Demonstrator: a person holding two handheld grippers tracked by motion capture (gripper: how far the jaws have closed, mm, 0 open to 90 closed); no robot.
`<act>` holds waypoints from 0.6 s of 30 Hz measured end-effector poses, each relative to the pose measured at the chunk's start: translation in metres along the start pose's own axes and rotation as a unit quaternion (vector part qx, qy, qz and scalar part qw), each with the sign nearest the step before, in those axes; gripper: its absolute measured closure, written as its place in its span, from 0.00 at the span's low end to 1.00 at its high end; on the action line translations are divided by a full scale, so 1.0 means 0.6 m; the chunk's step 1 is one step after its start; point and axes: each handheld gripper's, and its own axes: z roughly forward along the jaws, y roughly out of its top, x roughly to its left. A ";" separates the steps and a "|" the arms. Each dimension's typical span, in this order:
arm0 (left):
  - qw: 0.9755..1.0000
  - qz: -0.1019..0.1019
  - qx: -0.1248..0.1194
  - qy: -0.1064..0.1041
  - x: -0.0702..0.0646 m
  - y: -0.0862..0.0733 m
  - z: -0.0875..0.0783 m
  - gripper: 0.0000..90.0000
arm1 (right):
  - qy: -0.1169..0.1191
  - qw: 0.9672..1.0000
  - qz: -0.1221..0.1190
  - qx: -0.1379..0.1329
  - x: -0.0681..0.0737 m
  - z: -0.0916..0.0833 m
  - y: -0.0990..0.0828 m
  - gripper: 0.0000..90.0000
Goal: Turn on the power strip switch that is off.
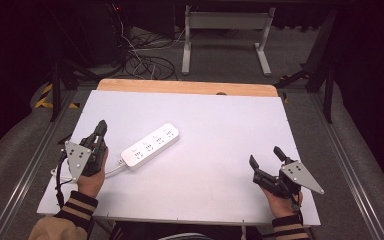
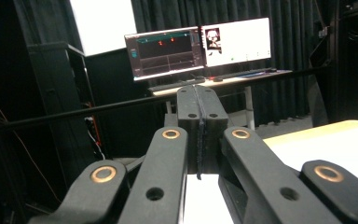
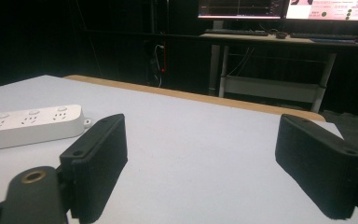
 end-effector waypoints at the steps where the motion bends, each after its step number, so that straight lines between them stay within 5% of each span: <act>1: 1.000 0.007 -0.002 0.010 -0.003 -0.003 0.002 0.70 | -0.001 1.000 0.000 0.001 0.000 0.000 0.000 0.19; 2: 1.000 0.012 -0.001 0.020 -0.005 -0.005 0.004 0.54 | -0.001 1.000 0.000 0.000 0.000 0.000 0.000 0.19; 3: 1.000 0.013 -0.007 0.028 -0.007 -0.007 0.006 0.25 | -0.001 1.000 0.000 0.000 0.000 0.000 0.000 0.19; 6: 0.998 0.008 -0.023 0.059 -0.009 -0.008 0.010 0.00 | 0.000 1.000 0.001 0.000 0.000 0.000 0.000 0.19; 11: 0.998 -0.013 -0.019 0.063 -0.004 -0.010 0.012 0.00 | -0.002 1.000 0.001 0.000 0.000 0.000 0.000 0.19; 18: 0.998 -0.017 -0.012 0.062 -0.003 -0.012 0.013 0.00 | 0.000 1.000 0.000 -0.001 0.000 0.001 0.000 0.19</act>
